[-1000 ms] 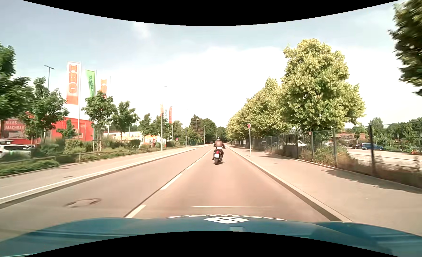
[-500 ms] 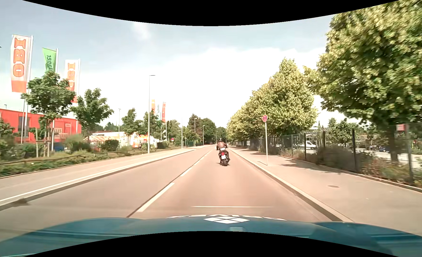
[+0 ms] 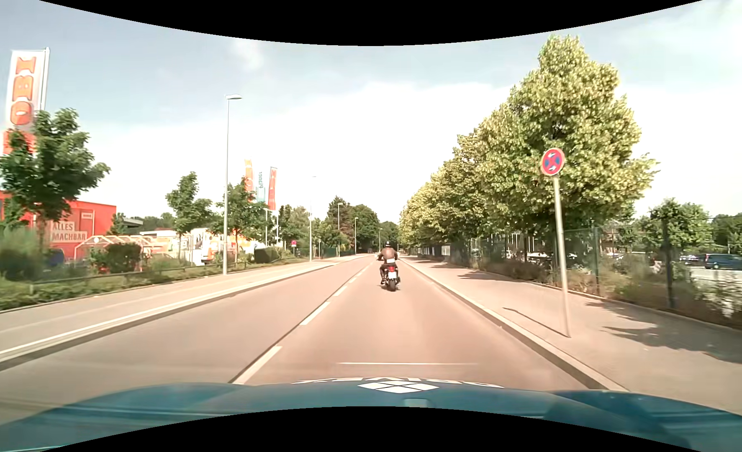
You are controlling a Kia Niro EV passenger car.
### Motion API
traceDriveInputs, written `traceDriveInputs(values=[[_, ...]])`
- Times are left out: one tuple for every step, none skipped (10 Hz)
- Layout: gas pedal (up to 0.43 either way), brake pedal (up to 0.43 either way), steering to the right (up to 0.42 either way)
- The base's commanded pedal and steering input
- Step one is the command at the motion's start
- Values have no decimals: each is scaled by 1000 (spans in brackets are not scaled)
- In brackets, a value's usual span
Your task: Follow the waypoints while adhering to traffic rules and regulations
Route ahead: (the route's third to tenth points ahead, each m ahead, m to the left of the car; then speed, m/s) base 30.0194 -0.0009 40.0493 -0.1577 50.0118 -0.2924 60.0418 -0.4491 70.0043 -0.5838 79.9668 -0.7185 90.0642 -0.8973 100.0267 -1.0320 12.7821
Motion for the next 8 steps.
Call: traceDriveInputs(values=[[0, 0, 0], [0, 0, 0], [0, 0, 0], [0, 0, 0], [0, 0, 0], [0, 0, 0], [0, 0, 0], [8, 0, 1]])
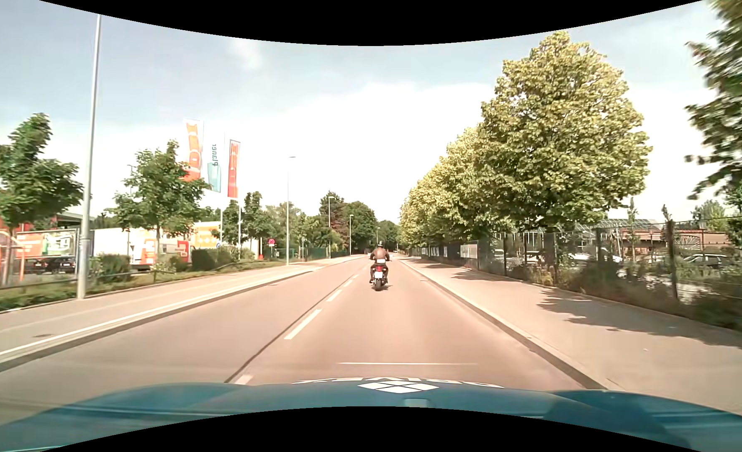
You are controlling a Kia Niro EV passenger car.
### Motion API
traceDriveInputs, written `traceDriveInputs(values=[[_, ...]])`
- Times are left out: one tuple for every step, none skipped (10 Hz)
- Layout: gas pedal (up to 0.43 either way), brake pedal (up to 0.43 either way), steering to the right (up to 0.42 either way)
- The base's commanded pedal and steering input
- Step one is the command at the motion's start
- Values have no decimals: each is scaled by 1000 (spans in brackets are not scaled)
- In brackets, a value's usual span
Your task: Follow the waypoints while adhering to traffic rules and regulations
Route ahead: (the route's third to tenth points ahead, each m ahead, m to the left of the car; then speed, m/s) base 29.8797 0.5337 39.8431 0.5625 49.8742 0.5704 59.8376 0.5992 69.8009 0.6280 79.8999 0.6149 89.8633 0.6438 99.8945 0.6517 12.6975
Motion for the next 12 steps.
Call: traceDriveInputs(values=[[28, 0, 1], [39, 0, 1], [39, 0, 1], [39, 0, 1], [59, 0, 0], [59, 0, 0], [59, 0, 0], [59, 0, 0], [59, 0, 0], [59, 0, 0], [59, 0, 0], [59, 0, 0]])
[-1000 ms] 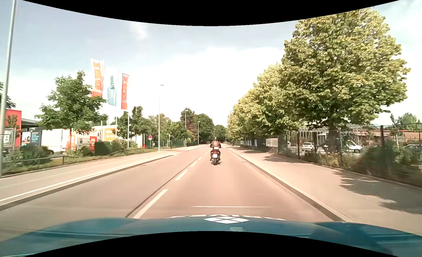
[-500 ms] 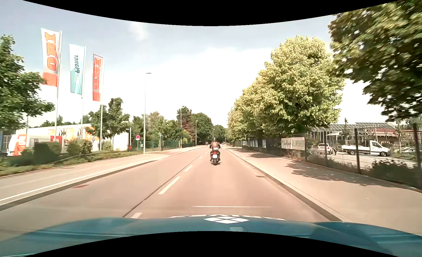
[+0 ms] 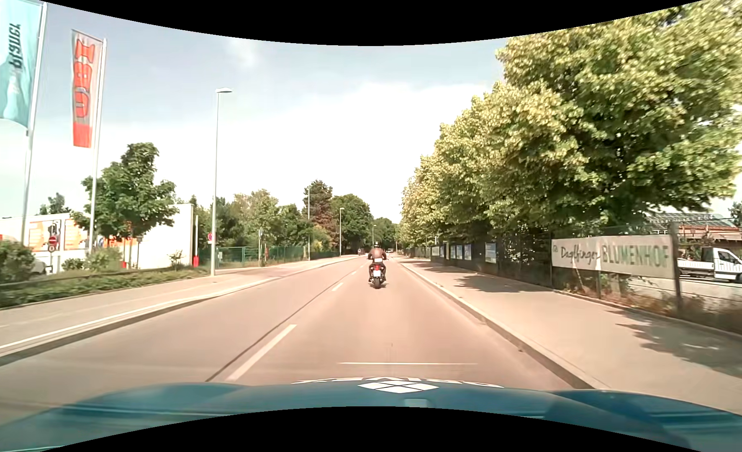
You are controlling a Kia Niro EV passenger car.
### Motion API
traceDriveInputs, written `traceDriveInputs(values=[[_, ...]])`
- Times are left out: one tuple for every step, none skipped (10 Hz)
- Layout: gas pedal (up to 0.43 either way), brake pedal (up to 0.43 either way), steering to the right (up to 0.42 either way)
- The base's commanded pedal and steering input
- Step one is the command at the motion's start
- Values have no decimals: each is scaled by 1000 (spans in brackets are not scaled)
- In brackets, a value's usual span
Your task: Follow the waypoints while adhering to traffic rules and regulations
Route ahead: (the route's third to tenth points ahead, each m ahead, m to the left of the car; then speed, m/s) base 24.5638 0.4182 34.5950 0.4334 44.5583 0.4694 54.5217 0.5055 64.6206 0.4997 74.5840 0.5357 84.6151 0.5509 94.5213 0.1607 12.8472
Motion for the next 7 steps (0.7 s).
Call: traceDriveInputs(values=[[59, 0, 0], [59, 0, 0], [59, 0, 0], [59, 0, 0], [59, 0, -1], [59, 0, -2], [59, 0, -2]])
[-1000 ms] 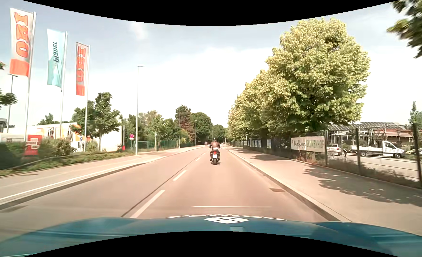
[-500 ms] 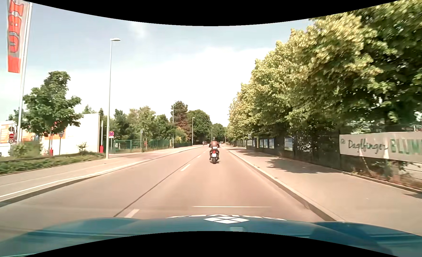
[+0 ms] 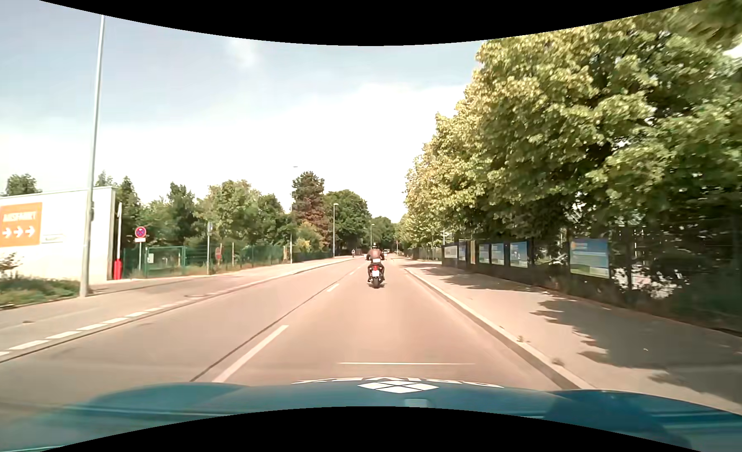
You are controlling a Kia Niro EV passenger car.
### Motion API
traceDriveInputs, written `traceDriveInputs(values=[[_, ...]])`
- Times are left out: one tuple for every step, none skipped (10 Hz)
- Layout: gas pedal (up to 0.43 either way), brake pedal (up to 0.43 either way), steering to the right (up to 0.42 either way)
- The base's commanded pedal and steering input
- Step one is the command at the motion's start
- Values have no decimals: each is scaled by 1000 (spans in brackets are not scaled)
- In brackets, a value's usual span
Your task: Follow the waypoints while adhering to traffic rules and regulations
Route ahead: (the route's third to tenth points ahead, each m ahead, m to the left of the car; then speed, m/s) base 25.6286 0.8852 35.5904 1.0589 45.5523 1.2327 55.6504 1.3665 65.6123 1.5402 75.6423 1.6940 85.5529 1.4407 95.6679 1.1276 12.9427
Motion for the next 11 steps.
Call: traceDriveInputs(values=[[59, 0, -3], [59, 0, -4], [59, 0, -3], [59, 0, -3], [59, 0, -3], [59, 0, -4], [59, 0, -4], [59, 0, -4], [59, 0, -4], [59, 0, -4], [59, 0, -5]])
